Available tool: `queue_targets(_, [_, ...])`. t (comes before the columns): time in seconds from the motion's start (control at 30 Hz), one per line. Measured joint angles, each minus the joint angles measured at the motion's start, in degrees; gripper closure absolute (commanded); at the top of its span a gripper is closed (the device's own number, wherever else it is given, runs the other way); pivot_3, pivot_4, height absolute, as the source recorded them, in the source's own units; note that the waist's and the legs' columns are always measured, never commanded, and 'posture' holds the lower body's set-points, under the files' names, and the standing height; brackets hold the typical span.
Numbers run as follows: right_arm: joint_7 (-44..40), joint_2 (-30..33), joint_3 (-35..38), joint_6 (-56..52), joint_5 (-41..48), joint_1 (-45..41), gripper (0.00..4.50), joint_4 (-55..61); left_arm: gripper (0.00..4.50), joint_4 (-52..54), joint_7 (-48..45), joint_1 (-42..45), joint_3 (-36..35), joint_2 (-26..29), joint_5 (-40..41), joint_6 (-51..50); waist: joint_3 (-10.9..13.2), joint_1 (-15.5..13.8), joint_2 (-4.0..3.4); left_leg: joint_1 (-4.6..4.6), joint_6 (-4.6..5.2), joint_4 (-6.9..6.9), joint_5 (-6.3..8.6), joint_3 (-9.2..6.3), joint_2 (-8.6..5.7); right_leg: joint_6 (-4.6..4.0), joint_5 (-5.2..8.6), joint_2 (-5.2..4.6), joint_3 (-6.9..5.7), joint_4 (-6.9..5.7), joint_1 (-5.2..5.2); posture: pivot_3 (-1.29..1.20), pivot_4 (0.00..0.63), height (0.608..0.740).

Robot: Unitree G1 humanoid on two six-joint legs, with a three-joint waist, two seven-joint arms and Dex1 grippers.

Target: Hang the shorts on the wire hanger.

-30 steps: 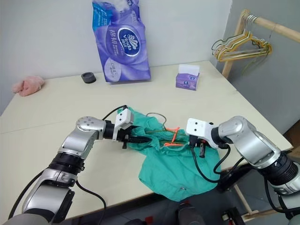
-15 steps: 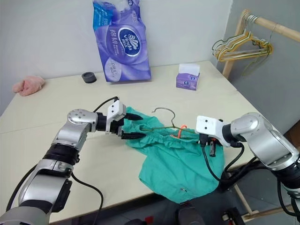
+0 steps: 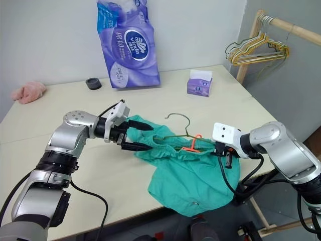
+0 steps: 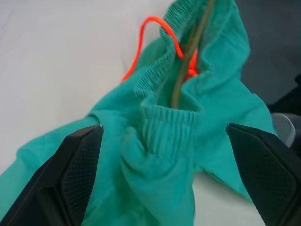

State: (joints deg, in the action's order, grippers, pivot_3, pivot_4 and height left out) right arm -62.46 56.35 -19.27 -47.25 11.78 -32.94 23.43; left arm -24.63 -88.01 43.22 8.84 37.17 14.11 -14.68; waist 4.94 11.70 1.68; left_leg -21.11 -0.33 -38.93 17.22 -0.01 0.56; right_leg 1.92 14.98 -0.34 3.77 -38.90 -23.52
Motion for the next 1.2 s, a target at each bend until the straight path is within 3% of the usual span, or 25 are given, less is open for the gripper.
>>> queue_targets(0.27, [-0.06, 0.90, 0.52, 0.51, -0.05, 1.22, 4.50, -1.03, 0.07, -5.90, 5.33, 4.24, -2.12, -1.70, -0.31, 2.62, 0.00, -0.27, 0.01, -0.02, 0.00, -0.04, 0.00, 0.03, -0.03, 0.00, 0.00, -0.02, 0.02, 0.00, 0.00, -0.23, 0.046, 0.740])
queue_targets(0.47, [1.49, 0.77, 14.17, -9.57, 8.69, 7.00, 4.50, 0.42, 0.07, -12.89, 9.28, 10.59, -7.10, -0.23, -0.11, 3.64, 0.00, -0.12, 0.01, -0.02, 0.00, -0.02, 0.00, 0.00, -0.01, 0.00, 0.00, -0.02, 0.01, 0.00, 0.00, -0.26, 0.045, 0.740])
queue_targets(0.7, [7.96, -4.05, 25.68, -21.39, 17.17, 8.88, 4.50, 5.02, 0.07, -19.29, 10.93, 12.48, -9.59, 1.47, 0.04, 4.11, 0.00, 0.90, 0.01, -0.04, 0.00, -0.01, 0.00, -0.03, 0.00, 0.01, 0.00, -0.01, -0.01, -0.02, 0.00, -0.28, 0.041, 0.740])
queue_targets(0.97, [12.99, -3.30, 36.26, -33.27, 24.37, 5.92, 4.50, 6.09, 0.07, -14.44, 7.69, 12.11, -9.17, -1.88, 1.39, 2.40, 0.00, 0.93, 0.01, -0.09, 0.00, -0.03, 0.00, 0.01, -0.15, 0.03, 0.01, -0.20, 0.00, 0.01, 0.00, -0.31, 0.041, 0.740])
queue_targets(1.2, [15.64, -1.85, 42.54, -40.87, 29.00, 3.07, 4.50, 5.36, 0.07, -11.74, 7.32, 12.08, -9.10, -5.16, 1.84, 0.94, -0.02, 2.75, -0.04, -0.10, 0.00, 0.02, 0.00, -0.01, -0.11, 0.06, 0.03, -0.14, -0.01, 0.01, -0.01, -0.35, 0.042, 0.740])
